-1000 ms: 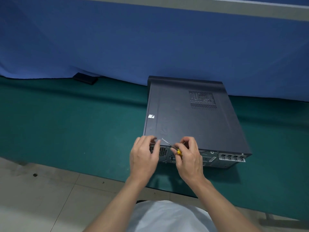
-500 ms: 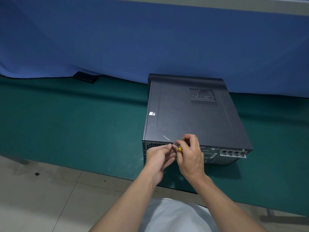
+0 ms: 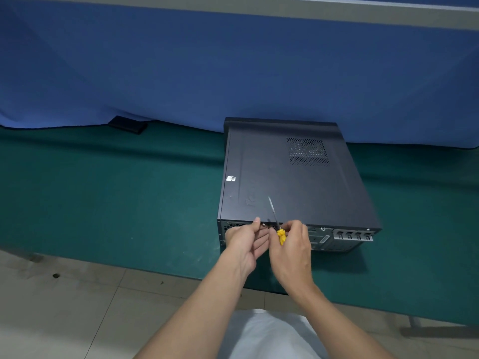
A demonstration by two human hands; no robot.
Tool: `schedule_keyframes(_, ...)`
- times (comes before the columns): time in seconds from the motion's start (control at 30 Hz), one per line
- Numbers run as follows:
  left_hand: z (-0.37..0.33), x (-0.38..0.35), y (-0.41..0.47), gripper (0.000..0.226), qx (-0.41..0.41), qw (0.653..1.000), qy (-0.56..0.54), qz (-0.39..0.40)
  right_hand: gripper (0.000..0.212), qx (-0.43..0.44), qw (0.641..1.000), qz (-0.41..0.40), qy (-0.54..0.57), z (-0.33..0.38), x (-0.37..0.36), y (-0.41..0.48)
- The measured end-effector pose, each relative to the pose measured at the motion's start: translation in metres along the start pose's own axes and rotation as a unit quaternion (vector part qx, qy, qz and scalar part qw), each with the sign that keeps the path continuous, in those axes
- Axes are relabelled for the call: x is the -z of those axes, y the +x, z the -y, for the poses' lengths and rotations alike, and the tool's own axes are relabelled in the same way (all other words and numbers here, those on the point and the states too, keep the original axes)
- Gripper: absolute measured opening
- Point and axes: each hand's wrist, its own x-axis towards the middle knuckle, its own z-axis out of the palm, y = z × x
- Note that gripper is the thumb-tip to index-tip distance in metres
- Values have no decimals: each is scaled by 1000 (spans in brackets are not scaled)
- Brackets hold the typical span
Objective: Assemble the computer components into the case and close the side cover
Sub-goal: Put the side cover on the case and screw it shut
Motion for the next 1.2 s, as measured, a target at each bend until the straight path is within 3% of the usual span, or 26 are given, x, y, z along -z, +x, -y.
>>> schedule_keyframes(0.1,-1,-2,0,16,0,1000,9,-9,8,-1,997,60,38,-4,3,-26)
schedule_keyframes(0.23,1,-2,-1,16,3,1000,13,-16,26,-96,981,160,56,-3,4,-36)
schedule_keyframes(1.03,0,-5,0,15,-1,999,23,-31,31,-146,971,179,63,7,10,-35)
schedule_keyframes(1.2,1,-6,0,17,-4,999,19,-30,27,-111,977,180,17,10,10,-37)
